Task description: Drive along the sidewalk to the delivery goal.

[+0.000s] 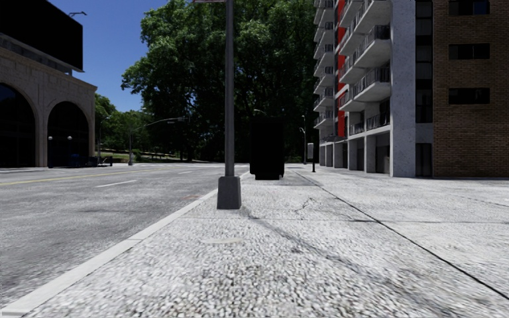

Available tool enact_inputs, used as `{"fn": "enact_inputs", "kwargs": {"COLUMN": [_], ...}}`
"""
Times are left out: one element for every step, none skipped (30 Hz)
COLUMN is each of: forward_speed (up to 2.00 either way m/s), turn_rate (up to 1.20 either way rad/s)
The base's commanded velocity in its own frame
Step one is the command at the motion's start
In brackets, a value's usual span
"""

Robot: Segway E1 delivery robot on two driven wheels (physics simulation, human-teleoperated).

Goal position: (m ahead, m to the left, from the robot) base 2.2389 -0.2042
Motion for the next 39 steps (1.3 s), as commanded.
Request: {"fn": "enact_inputs", "kwargs": {"forward_speed": [1.54,1.54,1.54,1.54,1.52,1.52,1.49,1.48,1.47,1.47,1.47,1.47,1.46,1.40,1.33,1.31,1.31,1.29,1.28,1.22,1.18,1.18,1.17,1.17,1.16,1.16,1.16,1.16,1.16,1.16,1.16,1.16,1.16,1.16,1.16,1.16,1.16,1.16,1.16], "turn_rate": [0.00,0.00,0.00,0.00,-0.02,-0.02,-0.11,-0.16,-0.18,-0.19,-0.19,-0.20,-0.21,-0.25,-0.30,-0.31,-0.31,-0.32,-0.32,-0.32,-0.32,-0.32,-0.30,-0.27,-0.27,-0.26,-0.26,-0.23,-0.08,0.00,0.00,0.00,0.00,0.00,0.00,0.00,0.00,0.00,0.00]}}
